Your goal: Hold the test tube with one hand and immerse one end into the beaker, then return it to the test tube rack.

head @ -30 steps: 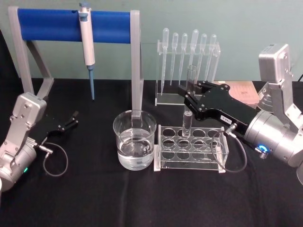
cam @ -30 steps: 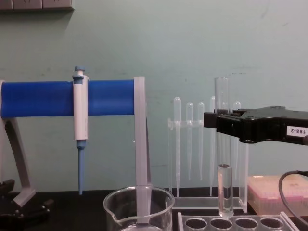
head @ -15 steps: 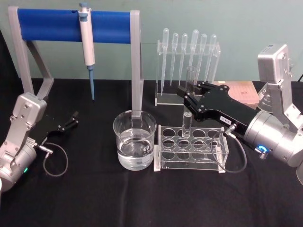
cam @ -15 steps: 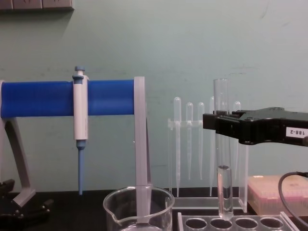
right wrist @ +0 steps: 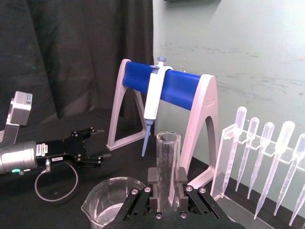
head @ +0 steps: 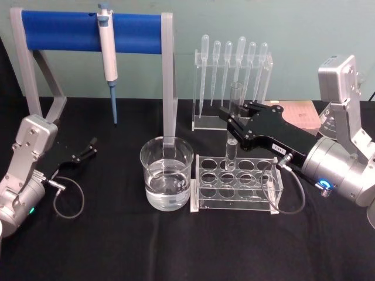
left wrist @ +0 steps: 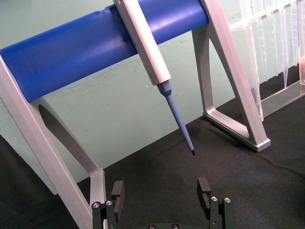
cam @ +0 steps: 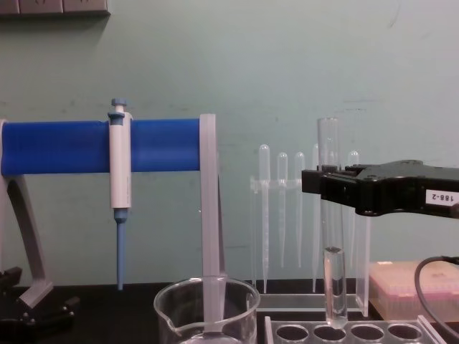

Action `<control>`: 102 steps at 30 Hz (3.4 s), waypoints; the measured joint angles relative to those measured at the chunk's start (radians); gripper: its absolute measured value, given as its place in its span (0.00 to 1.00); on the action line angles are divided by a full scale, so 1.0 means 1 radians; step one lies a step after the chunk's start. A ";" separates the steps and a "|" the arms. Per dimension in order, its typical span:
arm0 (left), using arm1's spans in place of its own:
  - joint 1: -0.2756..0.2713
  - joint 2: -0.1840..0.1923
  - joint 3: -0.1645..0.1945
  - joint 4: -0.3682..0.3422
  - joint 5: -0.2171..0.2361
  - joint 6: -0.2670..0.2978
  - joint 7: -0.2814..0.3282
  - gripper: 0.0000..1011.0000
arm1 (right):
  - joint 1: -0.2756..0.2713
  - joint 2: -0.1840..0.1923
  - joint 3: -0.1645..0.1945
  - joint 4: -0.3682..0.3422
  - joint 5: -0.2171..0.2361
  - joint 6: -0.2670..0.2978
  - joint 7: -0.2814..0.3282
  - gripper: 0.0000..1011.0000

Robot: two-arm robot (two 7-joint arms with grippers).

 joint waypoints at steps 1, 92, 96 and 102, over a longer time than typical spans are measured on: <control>0.000 0.000 0.000 0.000 0.000 0.000 0.000 0.99 | 0.000 0.000 0.000 0.000 0.000 0.000 0.000 0.22; 0.000 0.000 0.000 0.000 0.000 0.000 0.000 0.99 | 0.029 -0.015 -0.016 -0.012 0.011 -0.005 0.002 0.22; 0.000 0.000 0.000 0.000 0.000 0.000 0.000 0.99 | 0.082 -0.053 -0.049 -0.002 0.014 -0.006 0.009 0.22; 0.000 0.000 0.000 0.000 0.000 0.000 0.000 0.99 | 0.141 -0.100 -0.097 0.035 0.010 -0.009 0.015 0.22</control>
